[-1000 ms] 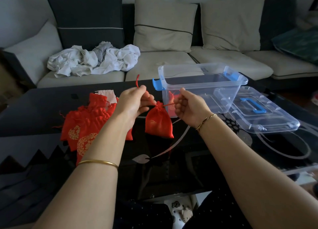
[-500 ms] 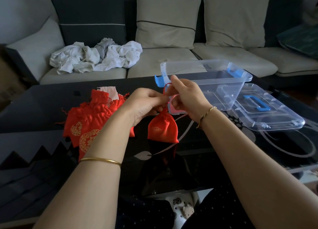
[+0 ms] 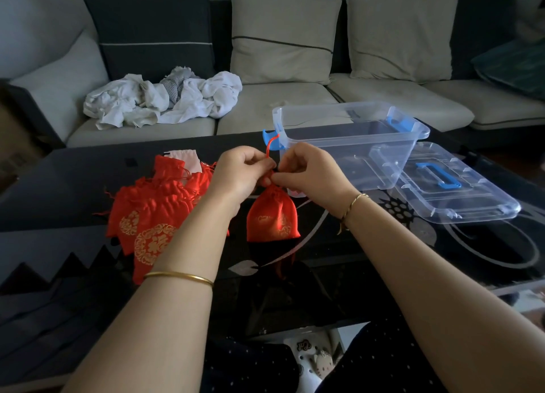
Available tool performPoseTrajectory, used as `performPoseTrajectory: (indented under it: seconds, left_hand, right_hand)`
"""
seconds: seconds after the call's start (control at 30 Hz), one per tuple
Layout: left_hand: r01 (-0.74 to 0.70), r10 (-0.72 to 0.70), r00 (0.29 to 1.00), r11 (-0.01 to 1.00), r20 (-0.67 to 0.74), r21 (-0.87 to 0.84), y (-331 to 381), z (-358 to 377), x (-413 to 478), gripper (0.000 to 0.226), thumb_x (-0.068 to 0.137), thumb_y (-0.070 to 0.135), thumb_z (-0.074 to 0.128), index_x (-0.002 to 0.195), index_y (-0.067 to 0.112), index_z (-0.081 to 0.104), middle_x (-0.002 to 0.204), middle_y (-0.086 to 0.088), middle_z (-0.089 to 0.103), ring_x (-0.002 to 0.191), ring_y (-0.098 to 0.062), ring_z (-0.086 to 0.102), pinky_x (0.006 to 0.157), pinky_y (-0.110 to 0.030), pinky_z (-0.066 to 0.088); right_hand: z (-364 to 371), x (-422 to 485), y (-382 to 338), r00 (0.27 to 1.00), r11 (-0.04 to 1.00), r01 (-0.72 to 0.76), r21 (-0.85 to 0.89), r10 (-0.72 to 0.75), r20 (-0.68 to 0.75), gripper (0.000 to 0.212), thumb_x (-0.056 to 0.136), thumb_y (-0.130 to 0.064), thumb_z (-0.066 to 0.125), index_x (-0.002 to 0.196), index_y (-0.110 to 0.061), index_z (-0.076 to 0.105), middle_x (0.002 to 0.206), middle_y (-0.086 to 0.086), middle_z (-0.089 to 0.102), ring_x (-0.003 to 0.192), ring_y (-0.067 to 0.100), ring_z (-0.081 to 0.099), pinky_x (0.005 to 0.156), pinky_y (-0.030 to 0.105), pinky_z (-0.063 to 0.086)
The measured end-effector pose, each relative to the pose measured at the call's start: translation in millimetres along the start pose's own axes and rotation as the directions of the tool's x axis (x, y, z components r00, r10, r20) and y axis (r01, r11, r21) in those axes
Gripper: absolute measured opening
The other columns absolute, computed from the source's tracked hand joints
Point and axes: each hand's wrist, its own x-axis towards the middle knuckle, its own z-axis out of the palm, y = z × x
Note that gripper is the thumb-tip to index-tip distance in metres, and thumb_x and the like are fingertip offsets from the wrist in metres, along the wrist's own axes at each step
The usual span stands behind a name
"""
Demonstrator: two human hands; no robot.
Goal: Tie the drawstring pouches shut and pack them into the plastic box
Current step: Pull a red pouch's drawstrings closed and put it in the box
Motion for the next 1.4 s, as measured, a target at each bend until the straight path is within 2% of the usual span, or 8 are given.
performPoseTrajectory:
  seconds: [0.2, 0.3, 0.43, 0.6, 0.73, 0.87, 1.03, 1.4]
  left_hand:
    - [0.001, 0.0, 1.0, 1.0, -0.023, 0.013, 2.3, 0.4, -1.5, 0.019, 0.088, 0.013, 0.061, 0.071, 0.02, 0.064, 0.057, 0.0, 0.059, 0.043, -0.001, 0.053, 0.052, -0.023, 0.044]
    - [0.031, -0.031, 0.999, 0.999, -0.03, -0.01, 2.7, 0.1, -1.1, 0.015, 0.088, 0.012, 0.061, 0.075, 0.016, 0.065, 0.058, -0.002, 0.059, 0.036, 0.001, 0.048, 0.055, -0.029, 0.046]
    - [0.134, -0.137, 0.991, 0.976, -0.002, -0.173, 5.8, -2.1, 1.4, 0.01, 0.085, 0.007, 0.063, 0.092, 0.014, 0.064, 0.073, -0.007, 0.063, 0.062, -0.014, 0.056, 0.057, -0.027, 0.04]
    - [0.103, -0.102, 0.995, 0.984, 0.014, -0.148, 2.9, -4.4, 1.9, 0.047, 0.073, -0.006, 0.068, 0.111, 0.018, 0.053, 0.094, -0.005, 0.056, 0.082, -0.016, 0.057, 0.068, -0.026, 0.046]
    - [-0.058, 0.058, 0.997, 0.998, -0.053, 0.004, 4.0, -2.6, -3.1, 0.039, 0.077, -0.001, 0.068, 0.099, 0.022, 0.047, 0.102, -0.001, 0.054, 0.083, -0.01, 0.057, 0.067, -0.018, 0.045]
    - [-0.228, 0.233, 0.972, 0.928, 0.018, 0.293, 8.3, -0.7, -5.3, 0.016, 0.083, 0.001, 0.061, 0.082, 0.017, 0.059, 0.091, 0.0, 0.057, 0.061, 0.0, 0.058, 0.052, -0.005, 0.038]
    - [-0.276, 0.3, 0.954, 0.863, 0.01, 0.424, 9.8, -0.5, -5.6, 0.007, 0.083, 0.008, 0.066, 0.085, 0.014, 0.07, 0.106, -0.002, 0.056, 0.073, -0.005, 0.059, 0.061, -0.006, 0.04]
    - [-0.311, 0.36, 0.933, 0.755, 0.031, 0.577, 8.4, 4.5, -4.6, 0.01, 0.084, 0.018, 0.067, 0.08, 0.008, 0.07, 0.103, -0.002, 0.058, 0.084, -0.009, 0.053, 0.067, -0.012, 0.031]
  right_hand:
    - [5.1, 2.1, 1.4, 0.985, 0.968, 0.143, -0.206, -0.159, -0.064, 0.014, 0.077, -0.015, 0.071, 0.089, -0.01, 0.066, 0.073, -0.014, 0.054, 0.067, 0.002, 0.051, 0.063, 0.011, 0.042]
    - [6.7, 3.4, -0.1, 0.973, 0.928, 0.195, -0.317, -0.224, -0.057, 0.009, 0.08, -0.016, 0.068, 0.088, -0.012, 0.069, 0.083, -0.008, 0.059, 0.077, 0.005, 0.052, 0.067, 0.015, 0.041]
    - [10.1, 4.7, -0.6, 0.969, 0.895, 0.199, -0.398, -0.241, -0.058, 0.012, 0.085, -0.016, 0.062, 0.09, -0.01, 0.071, 0.09, 0.002, 0.064, 0.085, 0.011, 0.054, 0.075, 0.023, 0.042]
    - [7.3, 3.2, 0.5, 0.996, 0.986, -0.083, 0.146, 0.084, -0.005, 0.01, 0.087, -0.01, 0.061, 0.084, -0.005, 0.069, 0.066, -0.002, 0.058, 0.053, 0.0, 0.051, 0.054, 0.019, 0.043]
    - [1.9, 5.7, 6.6, 0.909, 0.672, -0.417, 0.612, 0.297, 0.293, 0.016, 0.091, -0.006, 0.053, 0.076, -0.009, 0.059, 0.064, 0.003, 0.044, 0.051, 0.007, 0.036, 0.047, 0.017, 0.03]
    - [0.7, 7.0, 8.7, 0.848, 0.531, -0.531, 0.661, 0.336, 0.411, 0.025, 0.094, -0.01, 0.049, 0.07, -0.013, 0.054, 0.06, -0.002, 0.044, 0.048, 0.004, 0.034, 0.048, 0.014, 0.027]
    - [-2.1, 7.5, 10.1, 0.816, 0.438, -0.573, 0.693, 0.387, 0.43, 0.022, 0.094, -0.013, 0.05, 0.073, -0.012, 0.056, 0.062, -0.002, 0.045, 0.053, 0.004, 0.035, 0.054, 0.014, 0.029]
    - [-7.7, 4.5, 11.5, 0.884, 0.644, -0.467, 0.606, 0.342, 0.317, 0.01, 0.091, -0.008, 0.056, 0.084, -0.005, 0.063, 0.068, 0.004, 0.051, 0.059, 0.008, 0.043, 0.06, 0.02, 0.039]
